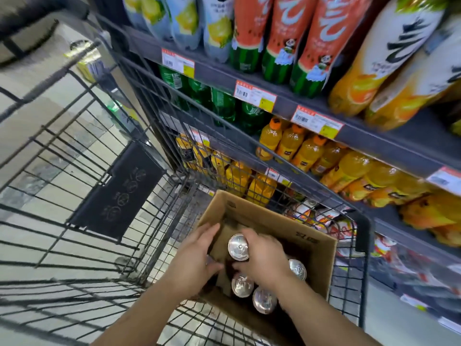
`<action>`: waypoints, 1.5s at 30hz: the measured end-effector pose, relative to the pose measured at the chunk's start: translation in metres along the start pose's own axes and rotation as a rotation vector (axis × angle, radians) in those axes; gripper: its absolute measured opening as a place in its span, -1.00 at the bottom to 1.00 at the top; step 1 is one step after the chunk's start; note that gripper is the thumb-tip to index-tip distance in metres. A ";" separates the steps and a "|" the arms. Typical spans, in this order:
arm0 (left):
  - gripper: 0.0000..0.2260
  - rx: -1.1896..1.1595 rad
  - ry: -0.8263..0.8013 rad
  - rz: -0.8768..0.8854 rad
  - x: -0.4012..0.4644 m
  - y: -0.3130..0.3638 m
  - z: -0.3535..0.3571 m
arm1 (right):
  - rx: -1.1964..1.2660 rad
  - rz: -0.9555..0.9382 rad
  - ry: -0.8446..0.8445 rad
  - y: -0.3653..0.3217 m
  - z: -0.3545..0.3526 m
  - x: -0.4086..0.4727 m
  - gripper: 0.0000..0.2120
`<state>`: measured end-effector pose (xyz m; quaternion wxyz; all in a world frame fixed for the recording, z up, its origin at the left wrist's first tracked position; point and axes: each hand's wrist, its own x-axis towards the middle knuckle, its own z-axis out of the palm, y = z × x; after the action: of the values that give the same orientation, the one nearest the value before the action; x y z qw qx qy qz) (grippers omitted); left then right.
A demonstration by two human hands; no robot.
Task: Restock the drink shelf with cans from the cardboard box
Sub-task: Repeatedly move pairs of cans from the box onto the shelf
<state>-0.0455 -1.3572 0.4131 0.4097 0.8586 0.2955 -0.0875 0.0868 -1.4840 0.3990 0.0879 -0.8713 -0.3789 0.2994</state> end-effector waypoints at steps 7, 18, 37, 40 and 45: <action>-0.09 0.000 0.038 0.182 0.027 0.038 -0.023 | 0.007 -0.122 0.013 -0.023 -0.100 -0.021 -0.31; -0.30 -0.245 0.163 0.250 0.041 0.044 -0.046 | 0.118 -0.200 0.128 -0.020 -0.118 -0.024 -0.10; -0.41 -0.269 0.036 0.131 0.057 -0.021 -0.042 | 0.043 -0.114 -0.242 0.000 0.103 0.036 -0.20; -0.41 -0.307 0.060 0.134 0.060 -0.022 -0.040 | 0.010 -0.147 -0.237 -0.005 0.108 0.042 -0.22; -0.35 -0.300 0.077 0.140 0.063 -0.023 -0.038 | -0.008 -0.165 -0.187 -0.009 0.104 0.041 -0.32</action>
<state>-0.0112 -1.2897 0.3977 0.5267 0.8091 0.2600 0.0193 0.0423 -1.4567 0.3004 0.0729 -0.8056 -0.4572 0.3696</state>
